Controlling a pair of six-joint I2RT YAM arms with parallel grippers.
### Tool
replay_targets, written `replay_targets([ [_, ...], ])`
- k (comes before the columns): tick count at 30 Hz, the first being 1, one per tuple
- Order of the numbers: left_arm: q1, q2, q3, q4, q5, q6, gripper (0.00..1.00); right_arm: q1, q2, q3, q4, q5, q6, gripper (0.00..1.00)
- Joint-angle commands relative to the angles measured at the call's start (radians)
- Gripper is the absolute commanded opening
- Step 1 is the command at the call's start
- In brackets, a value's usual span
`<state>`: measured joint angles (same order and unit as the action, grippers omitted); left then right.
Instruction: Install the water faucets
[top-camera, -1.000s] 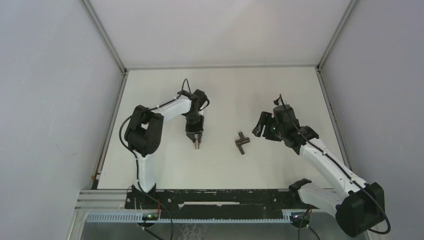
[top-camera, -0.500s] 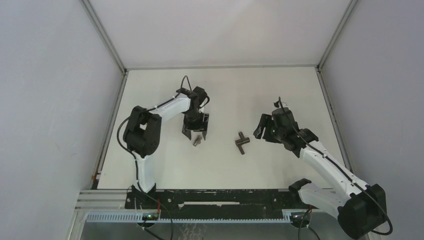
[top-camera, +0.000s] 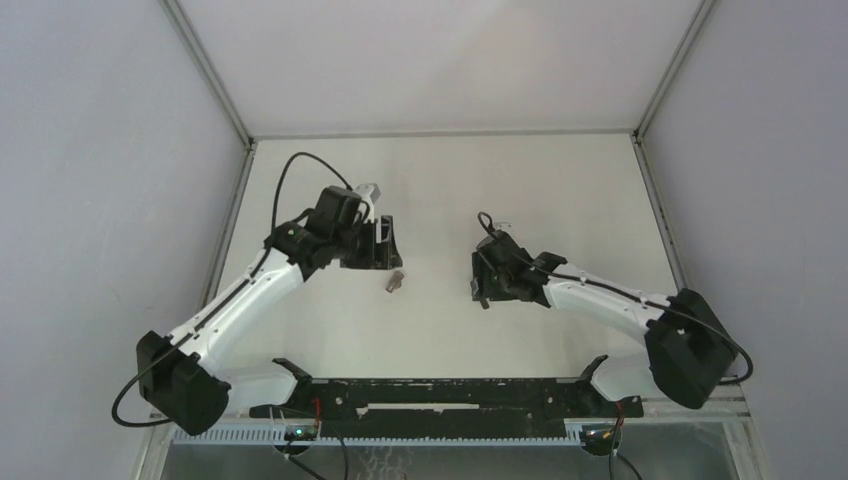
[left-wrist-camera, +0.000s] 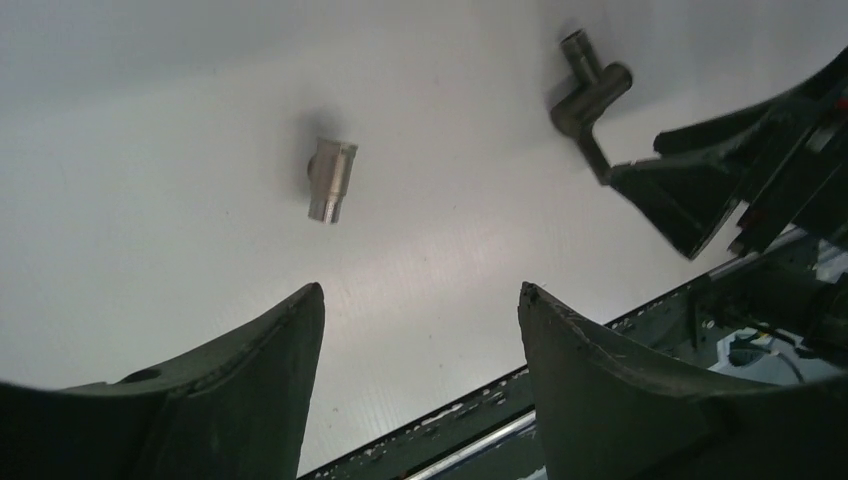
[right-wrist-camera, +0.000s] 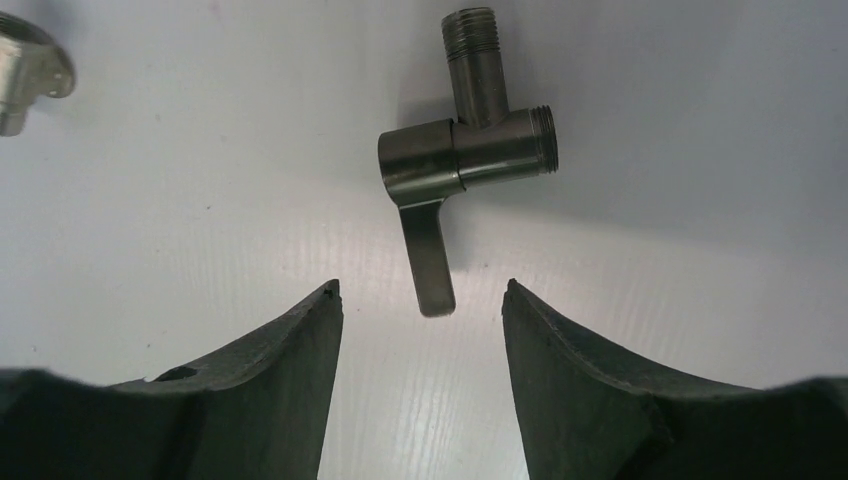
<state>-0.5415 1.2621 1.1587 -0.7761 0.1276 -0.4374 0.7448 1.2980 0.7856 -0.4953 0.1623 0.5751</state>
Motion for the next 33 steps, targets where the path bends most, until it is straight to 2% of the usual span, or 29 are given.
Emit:
replay_targets([
  [1, -0.006, -0.054, -0.185, 0.199, 0.007, -0.01, 0.75, 0.006, 0.089, 0.062, 0.067, 0.0, 0.065, 0.66],
  [5, -0.006, -0.002, -0.195, 0.128, -0.003, 0.036, 0.7, -0.016, 0.141, 0.081, 0.06, -0.011, 0.127, 0.66],
  [8, -0.008, -0.002, -0.225, 0.139, -0.005, 0.045, 0.7, -0.06, 0.162, 0.081, 0.052, -0.028, 0.196, 0.67],
  [16, -0.007, -0.017, -0.251, 0.166, -0.005, 0.02, 0.71, -0.137, 0.198, 0.083, 0.024, -0.039, 0.495, 0.69],
  [23, -0.008, -0.07, -0.298, 0.205, -0.017, -0.014, 0.71, -0.154, 0.295, 0.158, 0.015, -0.03, 0.554, 0.69],
  [29, -0.007, -0.117, -0.358, 0.226, -0.028, -0.063, 0.72, -0.138, 0.363, 0.17, 0.026, -0.014, 0.58, 0.59],
  [33, -0.007, -0.172, -0.397, 0.267, 0.001, -0.113, 0.74, -0.117, 0.389, 0.19, 0.028, -0.001, 0.532, 0.48],
])
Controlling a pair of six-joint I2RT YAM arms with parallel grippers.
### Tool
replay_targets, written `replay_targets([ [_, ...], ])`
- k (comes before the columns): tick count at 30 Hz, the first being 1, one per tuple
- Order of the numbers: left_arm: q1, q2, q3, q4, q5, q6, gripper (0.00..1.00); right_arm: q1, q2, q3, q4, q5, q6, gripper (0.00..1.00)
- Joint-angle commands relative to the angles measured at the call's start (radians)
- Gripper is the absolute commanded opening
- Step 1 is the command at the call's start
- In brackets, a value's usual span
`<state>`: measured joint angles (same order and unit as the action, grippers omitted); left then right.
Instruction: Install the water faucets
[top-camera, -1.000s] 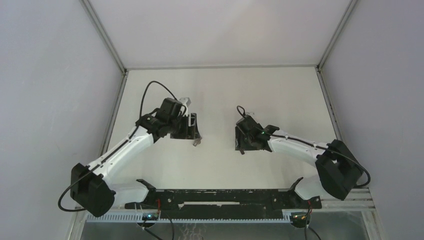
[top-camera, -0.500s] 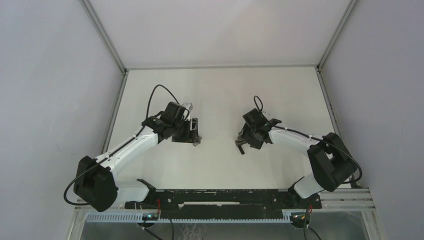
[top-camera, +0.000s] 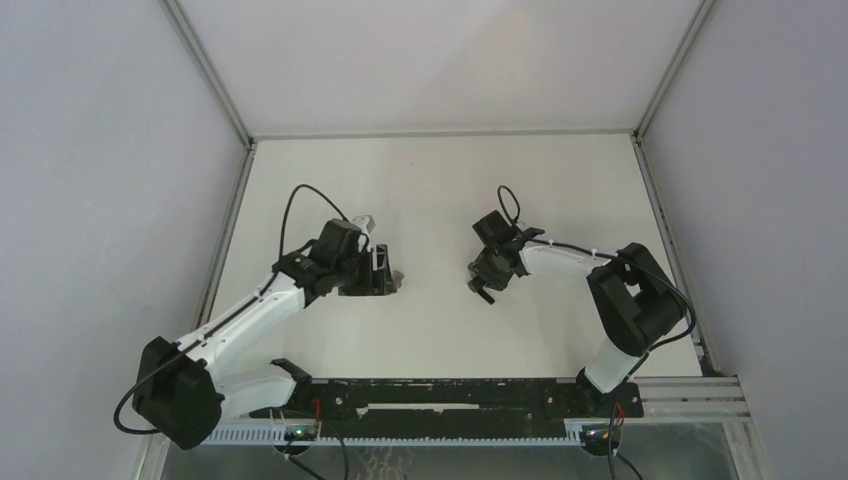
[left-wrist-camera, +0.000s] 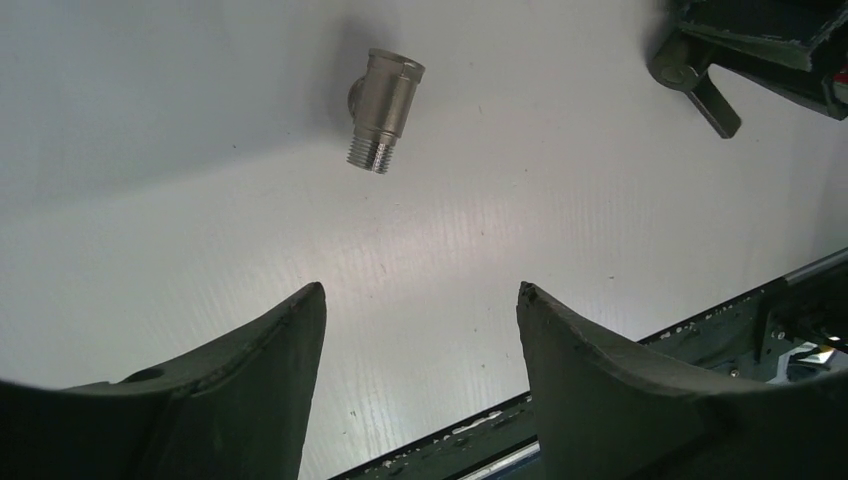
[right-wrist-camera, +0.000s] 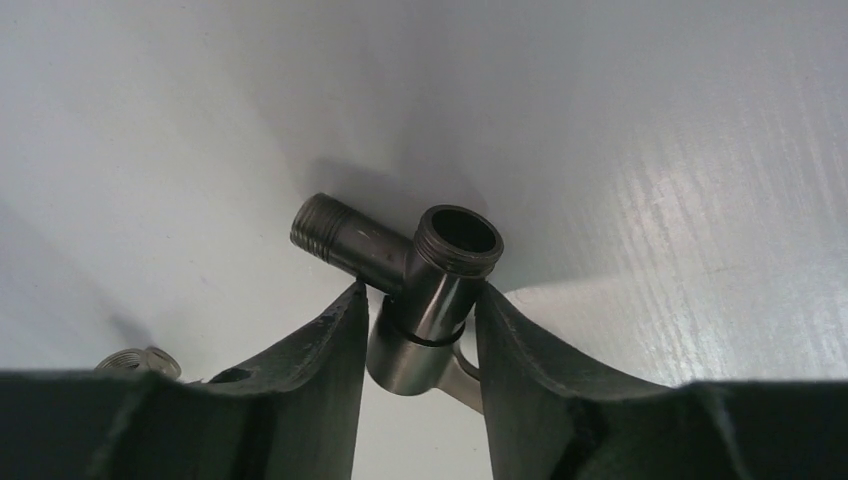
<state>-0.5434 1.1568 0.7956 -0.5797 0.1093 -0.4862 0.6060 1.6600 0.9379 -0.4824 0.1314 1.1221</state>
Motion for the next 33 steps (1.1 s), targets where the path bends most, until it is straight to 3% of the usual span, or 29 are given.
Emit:
replay_targets([
  [1, -0.005, -0.076, -0.033, 0.072, 0.026, -0.076, 0.74, 0.024, 0.032, 0.043, 0.015, 0.027, -0.036, 0.46],
  [9, -0.004, -0.156, 0.003, 0.115, 0.147, -0.152, 0.74, 0.034, -0.038, 0.041, 0.054, -0.051, -0.363, 0.01],
  [13, -0.004, -0.159, 0.027, 0.179, 0.26, -0.187, 0.76, 0.034, -0.17, 0.004, 0.098, -0.115, -0.524, 0.0],
  [17, -0.004, -0.117, 0.019, 0.291, 0.394, -0.243, 0.78, 0.035, -0.34, -0.058, 0.189, -0.277, -0.648, 0.0],
  [25, -0.002, -0.059, -0.021, 0.55, 0.484, -0.373, 0.79, -0.001, -0.495, -0.102, 0.27, -0.526, -0.664, 0.0],
  [33, 0.084, -0.103, -0.008, 0.407, 0.388, -0.335, 0.79, -0.018, -0.49, -0.109, 0.229, -0.452, -0.629, 0.0],
])
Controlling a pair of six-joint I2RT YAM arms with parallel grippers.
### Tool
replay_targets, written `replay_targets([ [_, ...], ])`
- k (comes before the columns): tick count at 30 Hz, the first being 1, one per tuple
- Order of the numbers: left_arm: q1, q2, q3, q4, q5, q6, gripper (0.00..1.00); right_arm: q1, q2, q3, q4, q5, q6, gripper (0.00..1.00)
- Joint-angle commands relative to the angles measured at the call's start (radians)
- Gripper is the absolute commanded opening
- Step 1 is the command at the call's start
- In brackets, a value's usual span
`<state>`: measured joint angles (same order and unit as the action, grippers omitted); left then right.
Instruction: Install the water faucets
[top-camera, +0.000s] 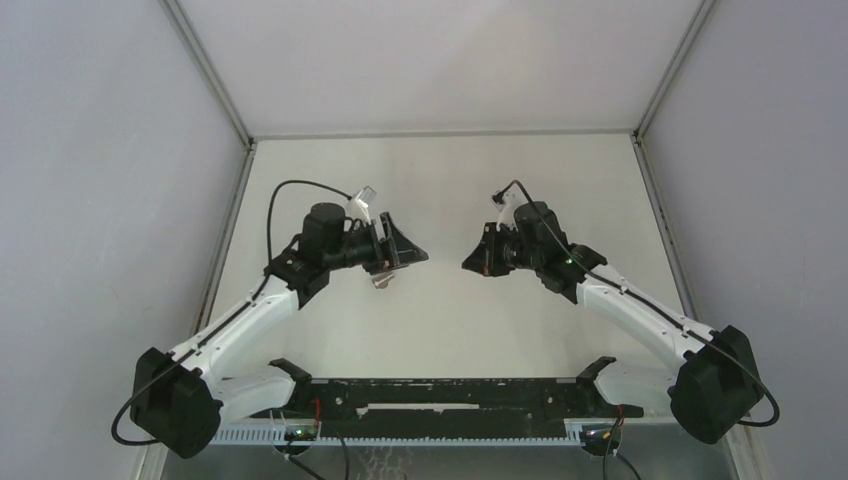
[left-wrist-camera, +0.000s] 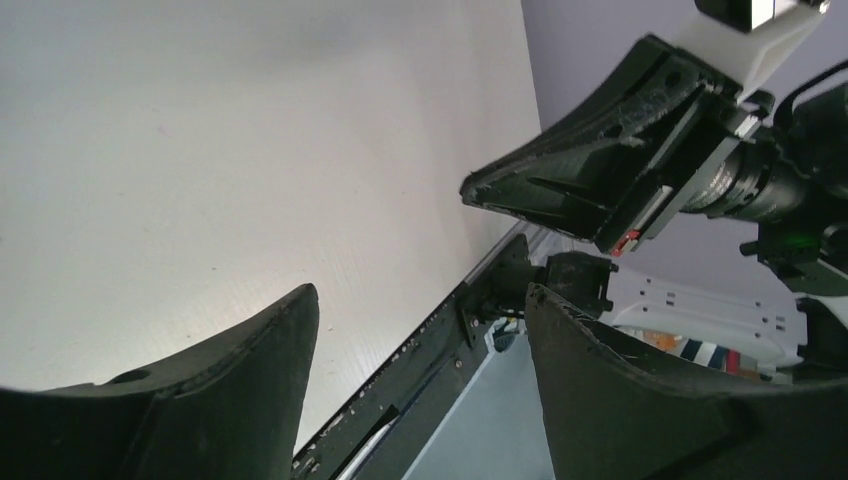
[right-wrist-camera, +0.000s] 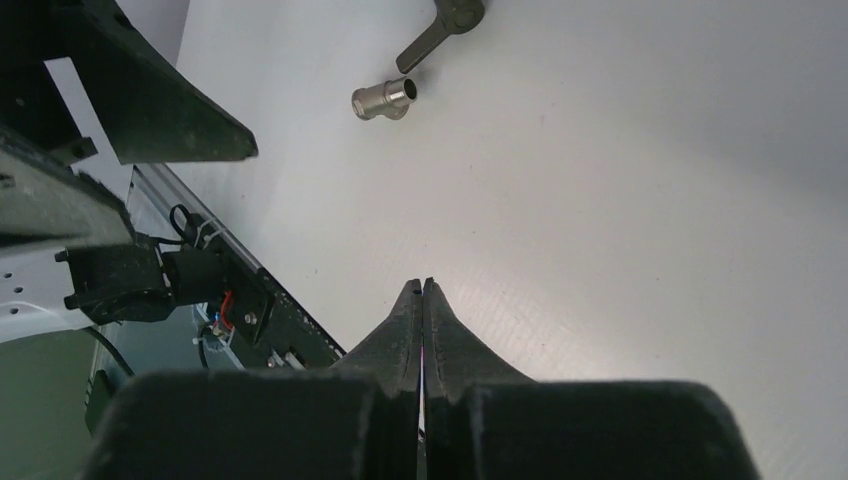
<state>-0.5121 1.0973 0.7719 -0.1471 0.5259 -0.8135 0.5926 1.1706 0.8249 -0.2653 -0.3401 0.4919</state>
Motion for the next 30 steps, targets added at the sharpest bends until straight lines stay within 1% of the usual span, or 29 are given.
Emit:
replay_targets([
  [1, 0.06, -0.043, 0.026, -0.063, -0.054, 0.02, 0.79, -0.005, 0.004, 0.004, 0.009, 0.029, 0.005, 0.0],
  [3, 0.066, -0.029, 0.055, -0.143, -0.092, 0.069, 0.78, -0.006, 0.016, 0.004, 0.007, 0.065, 0.015, 0.06],
  [5, 0.066, -0.01, 0.08, -0.208, -0.151, 0.104, 0.78, -0.007, 0.024, 0.005, 0.006, 0.098, 0.032, 0.16],
  [7, 0.067, 0.023, 0.112, -0.274, -0.272, 0.108, 0.77, -0.008, 0.026, 0.005, 0.007, 0.121, 0.051, 0.26],
  [8, 0.067, 0.051, 0.135, -0.314, -0.362, 0.099, 0.76, -0.01, 0.027, 0.004, 0.006, 0.125, 0.057, 0.31],
  [9, 0.067, 0.084, 0.159, -0.357, -0.437, 0.08, 0.75, -0.009, 0.028, 0.005, 0.007, 0.133, 0.062, 0.35],
  [10, 0.066, 0.125, 0.188, -0.388, -0.489, 0.068, 0.74, -0.01, 0.027, 0.005, 0.005, 0.138, 0.068, 0.37],
  [12, 0.066, 0.212, 0.243, -0.427, -0.581, 0.03, 0.72, -0.01, 0.025, 0.005, 0.0, 0.147, 0.069, 0.38],
  [14, 0.066, 0.308, 0.303, -0.453, -0.654, 0.004, 0.73, -0.01, 0.018, 0.005, -0.009, 0.148, 0.07, 0.38],
  [16, 0.069, 0.448, 0.422, -0.513, -0.678, 0.007, 0.73, -0.011, 0.009, 0.005, -0.021, 0.155, 0.063, 0.39],
  [19, 0.067, 0.611, 0.565, -0.595, -0.701, -0.012, 0.71, -0.011, -0.01, 0.003, -0.057, 0.181, 0.055, 0.39],
  [24, 0.066, 0.762, 0.696, -0.643, -0.735, -0.056, 0.71, -0.013, -0.044, -0.005, -0.085, 0.203, 0.033, 0.39],
  [30, 0.056, 0.884, 0.768, -0.683, -0.732, -0.102, 0.68, -0.023, -0.049, -0.022, -0.086, 0.198, 0.027, 0.39],
])
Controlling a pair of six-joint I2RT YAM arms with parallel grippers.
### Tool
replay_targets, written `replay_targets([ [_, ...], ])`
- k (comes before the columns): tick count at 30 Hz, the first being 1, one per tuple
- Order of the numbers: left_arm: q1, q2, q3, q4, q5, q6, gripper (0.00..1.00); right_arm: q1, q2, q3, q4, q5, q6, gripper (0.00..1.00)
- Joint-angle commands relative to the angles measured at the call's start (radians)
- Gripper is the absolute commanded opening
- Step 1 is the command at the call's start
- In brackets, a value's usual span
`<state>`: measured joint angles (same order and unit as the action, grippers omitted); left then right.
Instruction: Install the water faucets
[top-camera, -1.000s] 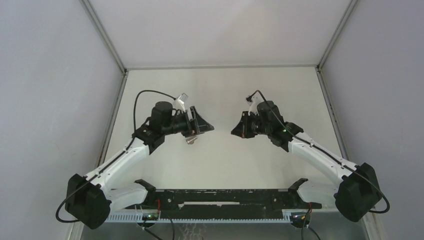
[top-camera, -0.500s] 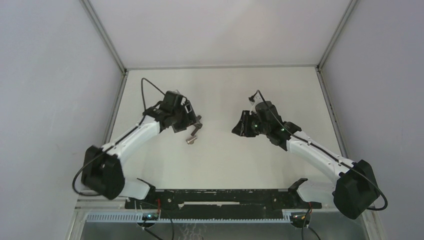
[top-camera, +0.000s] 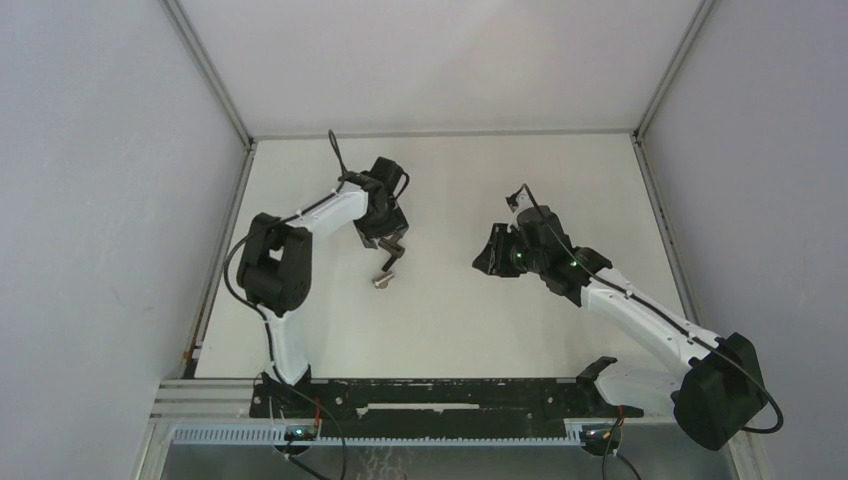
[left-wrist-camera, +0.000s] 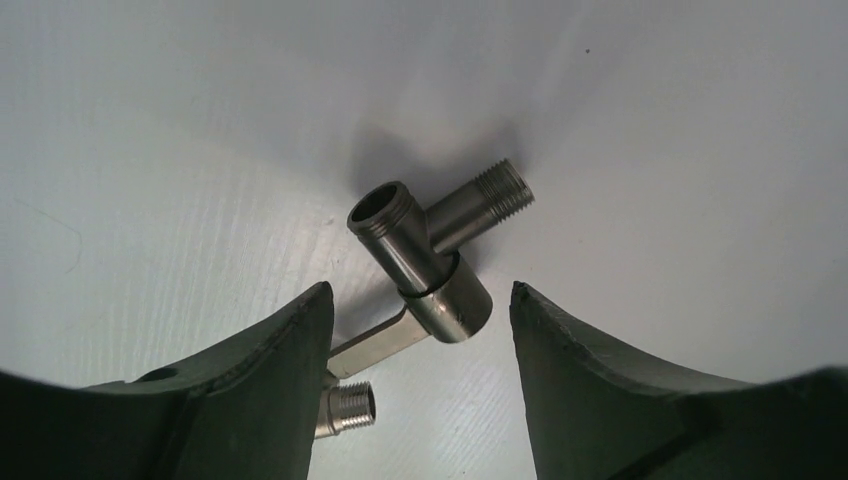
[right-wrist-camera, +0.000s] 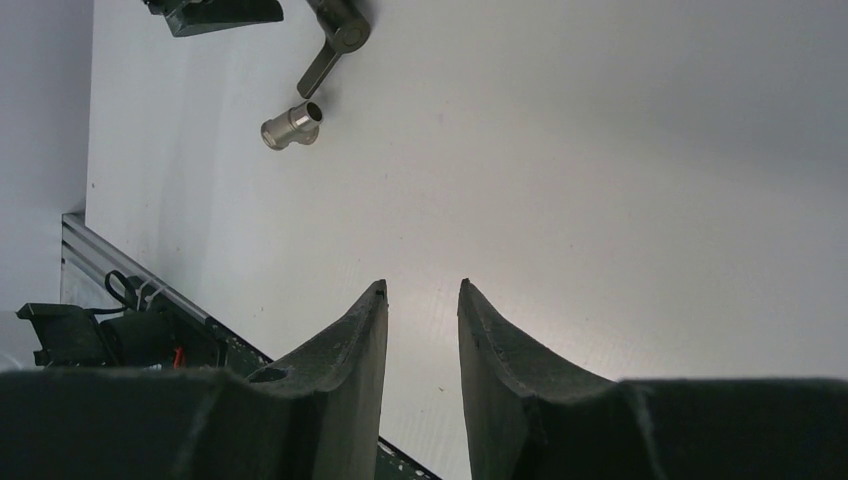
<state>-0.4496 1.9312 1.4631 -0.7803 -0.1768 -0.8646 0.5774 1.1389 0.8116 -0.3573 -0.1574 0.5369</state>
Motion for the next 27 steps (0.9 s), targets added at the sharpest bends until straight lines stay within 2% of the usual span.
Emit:
replay_targets([
  [1, -0.007, 0.066, 0.088, -0.052, -0.022, -0.054, 0.68, -0.007, -0.018, -0.011, 0.007, 0.015, -0.016, 0.39],
  [10, -0.012, 0.155, 0.097, -0.061, -0.012, -0.074, 0.57, -0.011, -0.015, -0.022, 0.012, 0.015, -0.013, 0.39],
  [15, -0.013, 0.156, 0.102, -0.062, -0.014, -0.061, 0.39, -0.01, -0.023, -0.022, 0.008, 0.017, -0.007, 0.39],
  [18, -0.014, 0.128, 0.104, -0.062, -0.012, -0.04, 0.25, -0.012, -0.03, -0.022, 0.007, 0.022, 0.0, 0.39],
  [22, -0.015, 0.055, 0.114, -0.046, 0.037, 0.021, 0.02, -0.037, -0.037, -0.022, 0.005, 0.003, 0.038, 0.39],
  [27, -0.023, -0.128, 0.048, 0.07, 0.192, 0.135, 0.0, -0.123, -0.063, -0.029, 0.014, -0.095, 0.119, 0.39],
])
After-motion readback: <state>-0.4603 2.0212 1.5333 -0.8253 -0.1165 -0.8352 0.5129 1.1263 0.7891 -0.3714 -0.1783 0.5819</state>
